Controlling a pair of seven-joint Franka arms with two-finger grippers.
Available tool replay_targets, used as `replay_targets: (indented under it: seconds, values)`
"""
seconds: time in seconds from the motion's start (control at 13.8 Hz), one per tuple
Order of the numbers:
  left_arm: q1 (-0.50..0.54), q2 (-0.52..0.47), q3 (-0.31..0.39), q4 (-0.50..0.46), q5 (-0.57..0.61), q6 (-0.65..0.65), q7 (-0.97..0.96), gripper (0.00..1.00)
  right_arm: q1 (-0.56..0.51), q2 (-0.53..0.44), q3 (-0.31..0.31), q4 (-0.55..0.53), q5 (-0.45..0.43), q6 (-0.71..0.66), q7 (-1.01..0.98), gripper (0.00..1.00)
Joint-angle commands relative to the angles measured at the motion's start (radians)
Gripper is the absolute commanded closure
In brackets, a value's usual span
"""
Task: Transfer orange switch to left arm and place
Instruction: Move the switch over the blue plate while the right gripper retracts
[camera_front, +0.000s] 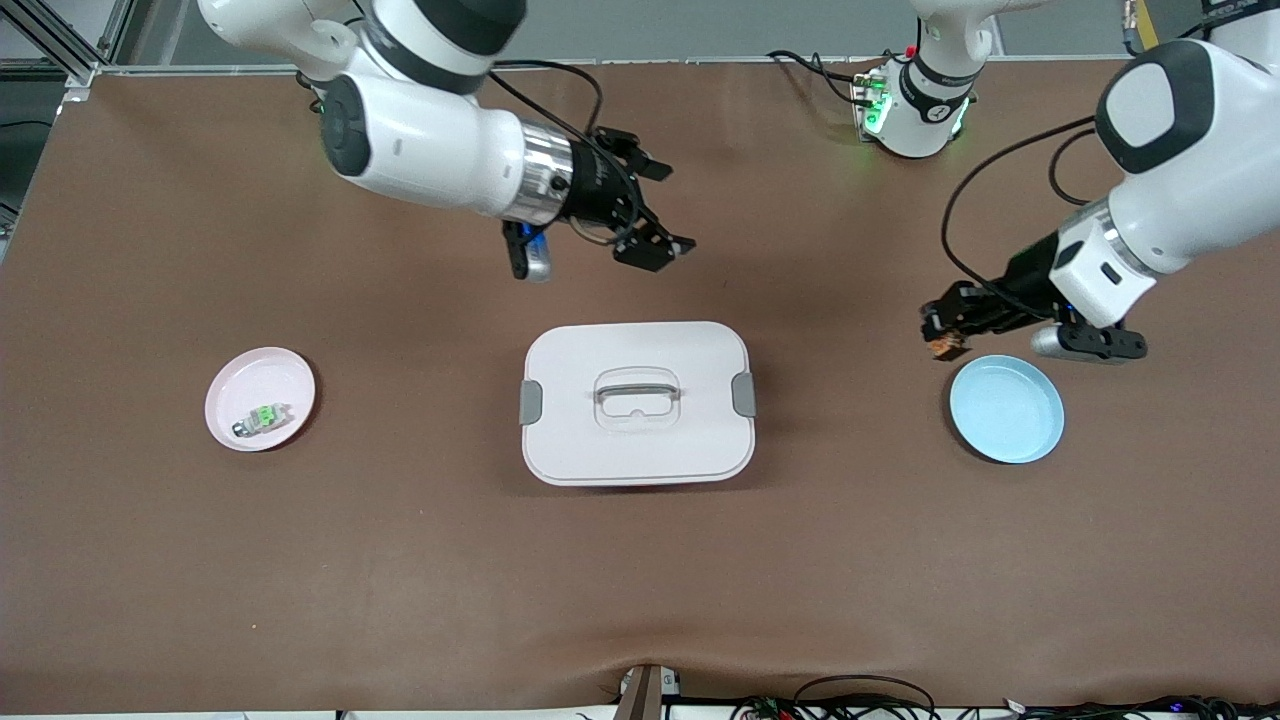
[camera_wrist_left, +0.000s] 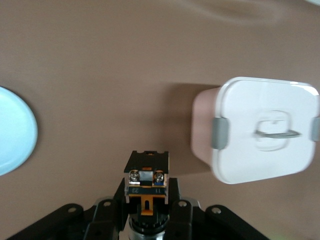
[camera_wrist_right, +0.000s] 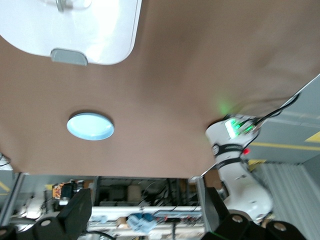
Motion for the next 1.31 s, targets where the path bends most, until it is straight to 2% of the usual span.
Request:
replay_targets:
  seconds: [0.0, 0.15, 0.29, 0.51, 0.58, 0.73, 0.94, 1.23]
  values:
    - [0.008, 0.043, -0.010, 0.014, 0.134, -0.012, 0.006, 1.00, -0.031, -0.081, 0.011, -0.026, -0.094, -0.103, -0.057, 0.00]
    - [0.010, 0.082, -0.010, 0.029, 0.248, -0.012, 0.029, 1.00, -0.046, -0.122, 0.011, -0.038, -0.175, -0.185, -0.165, 0.00]
    - [0.027, 0.116, -0.010, 0.038, 0.284, -0.012, 0.104, 1.00, -0.064, -0.170, 0.011, -0.071, -0.255, -0.239, -0.252, 0.00]
    - [0.063, 0.144, -0.010, 0.040, 0.329, -0.010, 0.296, 1.00, -0.148, -0.237, 0.011, -0.130, -0.296, -0.318, -0.465, 0.00]
    - [0.077, 0.152, -0.010, 0.040, 0.359, -0.010, 0.359, 1.00, -0.165, -0.254, 0.011, -0.147, -0.339, -0.350, -0.542, 0.00]
    - [0.088, 0.175, -0.010, 0.038, 0.380, -0.009, 0.455, 1.00, -0.167, -0.289, 0.012, -0.178, -0.462, -0.380, -0.637, 0.00]
    - [0.122, 0.214, -0.010, 0.038, 0.428, 0.006, 0.613, 1.00, -0.213, -0.346, 0.009, -0.242, -0.531, -0.386, -0.839, 0.00]
    - [0.154, 0.280, -0.010, 0.040, 0.488, 0.075, 0.879, 1.00, -0.270, -0.374, 0.009, -0.261, -0.678, -0.426, -1.071, 0.00]
